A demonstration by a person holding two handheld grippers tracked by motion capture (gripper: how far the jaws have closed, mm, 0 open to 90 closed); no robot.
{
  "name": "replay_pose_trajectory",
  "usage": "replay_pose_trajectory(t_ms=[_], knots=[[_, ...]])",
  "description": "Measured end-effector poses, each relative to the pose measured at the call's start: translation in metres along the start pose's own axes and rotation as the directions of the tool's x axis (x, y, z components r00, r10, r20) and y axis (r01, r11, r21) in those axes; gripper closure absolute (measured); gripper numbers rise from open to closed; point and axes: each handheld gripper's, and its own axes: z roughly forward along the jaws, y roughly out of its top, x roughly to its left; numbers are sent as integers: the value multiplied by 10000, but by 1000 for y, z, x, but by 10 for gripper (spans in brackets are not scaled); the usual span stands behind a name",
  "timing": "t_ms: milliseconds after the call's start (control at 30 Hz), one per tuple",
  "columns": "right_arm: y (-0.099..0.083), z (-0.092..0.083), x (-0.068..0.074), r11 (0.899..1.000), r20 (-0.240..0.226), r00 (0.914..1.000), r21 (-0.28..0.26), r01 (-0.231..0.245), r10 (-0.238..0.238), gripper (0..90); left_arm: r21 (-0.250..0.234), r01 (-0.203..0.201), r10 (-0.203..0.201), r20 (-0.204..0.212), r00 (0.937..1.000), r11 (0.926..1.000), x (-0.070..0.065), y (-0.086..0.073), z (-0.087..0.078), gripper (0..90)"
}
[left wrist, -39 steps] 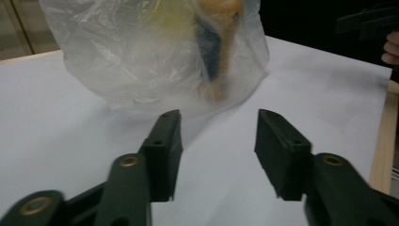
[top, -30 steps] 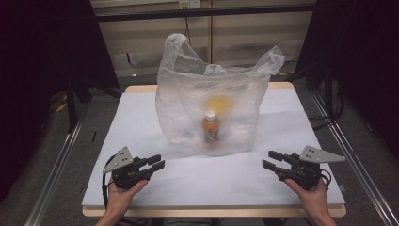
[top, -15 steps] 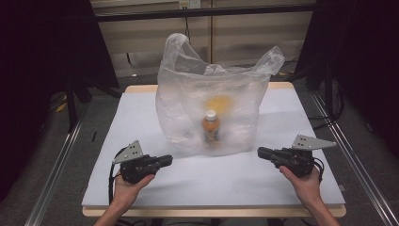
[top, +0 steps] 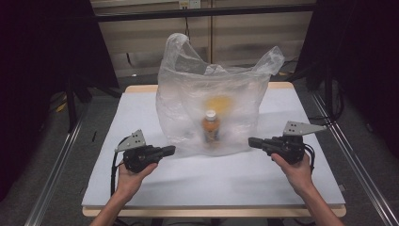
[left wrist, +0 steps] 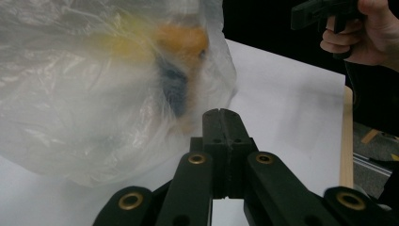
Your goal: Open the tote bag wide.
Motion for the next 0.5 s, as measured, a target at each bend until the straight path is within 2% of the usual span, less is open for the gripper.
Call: replay_pose_trajectory(t_ms=[33,167,200,500], knots=[[7,3,-2,10000,-31,10000,-92,22,-22,900,-67,24,-24,59,10000,10000,2,3,3,900],[15,5,-3,9999,4,10000,-155,55,-55,900,-18,-33,33,60,10000,10000,4,13,9,900],[18,6,-4,9999,-49,10000,-140,64,-65,900,-31,75,-75,134,9999,10000,4,15,11,900],[35,16,-12,9999,-286,9996,-96,52,-54,900,47,-178,176,312,9994,9998,8,42,21,900]])
